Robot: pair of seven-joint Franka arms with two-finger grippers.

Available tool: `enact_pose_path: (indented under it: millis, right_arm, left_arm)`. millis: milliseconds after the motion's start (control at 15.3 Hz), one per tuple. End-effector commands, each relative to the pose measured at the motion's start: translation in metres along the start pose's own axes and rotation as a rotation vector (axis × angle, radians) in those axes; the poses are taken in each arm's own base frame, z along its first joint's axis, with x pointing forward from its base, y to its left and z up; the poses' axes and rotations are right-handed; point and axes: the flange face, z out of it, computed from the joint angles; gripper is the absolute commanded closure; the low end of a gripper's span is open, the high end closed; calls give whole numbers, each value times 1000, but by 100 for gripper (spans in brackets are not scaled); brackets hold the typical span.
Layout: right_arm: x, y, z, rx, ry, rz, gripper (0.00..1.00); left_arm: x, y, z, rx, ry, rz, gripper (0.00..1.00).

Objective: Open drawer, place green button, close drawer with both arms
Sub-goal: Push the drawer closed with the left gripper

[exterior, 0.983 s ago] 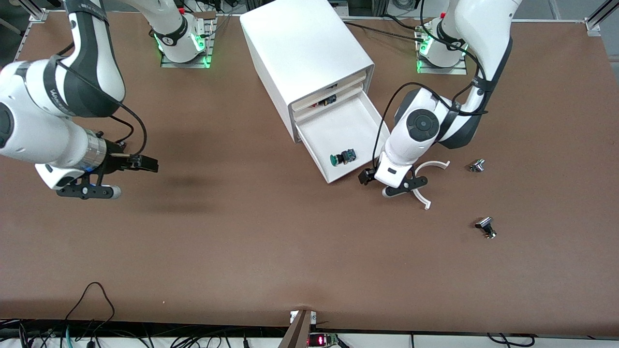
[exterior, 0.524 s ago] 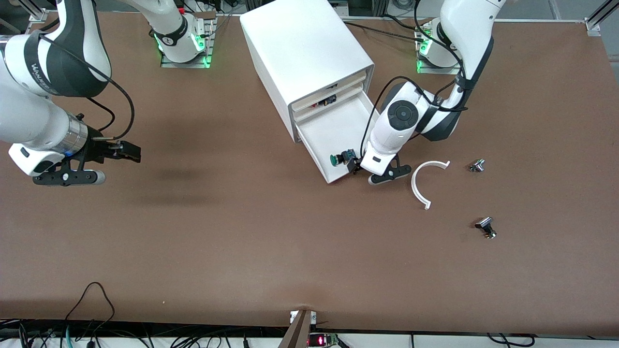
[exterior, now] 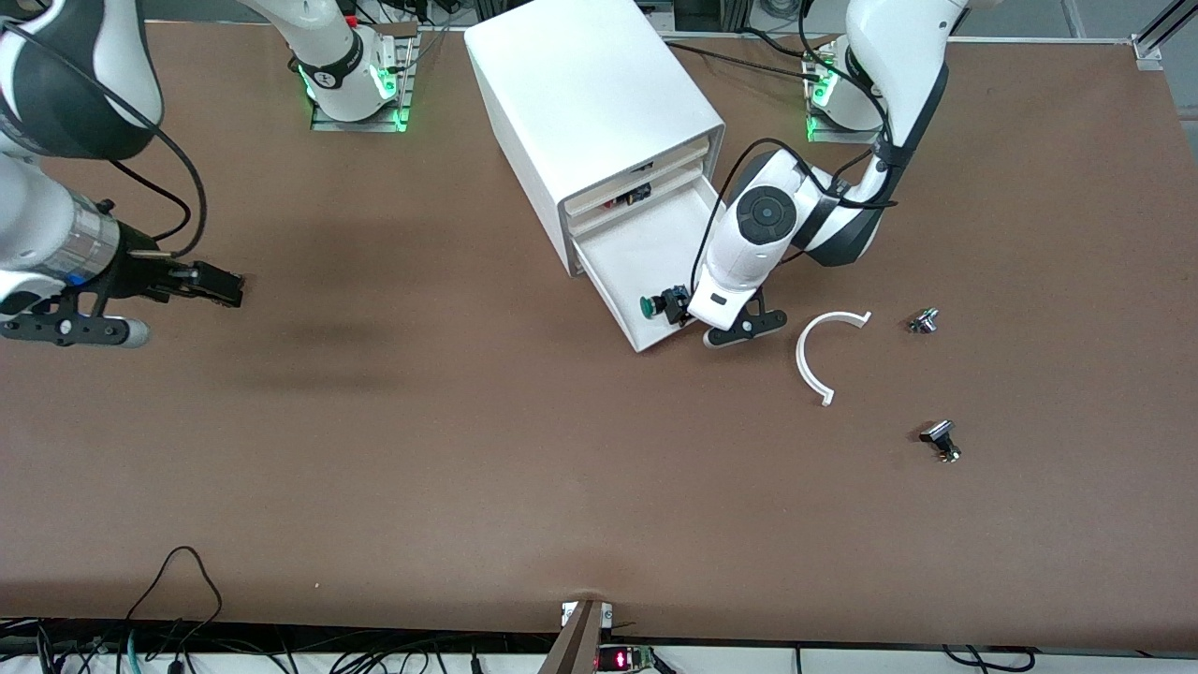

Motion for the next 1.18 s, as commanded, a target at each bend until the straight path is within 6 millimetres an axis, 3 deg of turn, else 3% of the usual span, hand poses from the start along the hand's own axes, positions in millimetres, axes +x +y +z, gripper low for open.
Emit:
enact_pose_path:
  millis: [0,197,393,524,655,786,1114]
  right_arm:
    - [-18,-1,-32,9,-25,14,1]
    - [-37,-4,-59,-43,28,-6,1]
    - [-53,-5,-70,-49,46,-11,1]
    - [-62,-4,-75,-50,53,-9,1]
    - [-65,-2,-79,-51,59,-19,1]
    - [-66,-3,-82,-51,63,-22,1]
    - [-64,-6,-82,-47,55,-20,1]
  left_arm:
    - [11,-15,-19,17,18,-8,1]
    - [18,-11,-19,16,41,7,1]
    - [31,-17,-6,6,83,2,1]
    - [28,-12,4,-20,94,-45,1]
    - [18,-6,6,-17,83,-65,1]
    - [-12,3,16,14,46,-40,1]
    - [-56,21,17,61,-32,13,1]
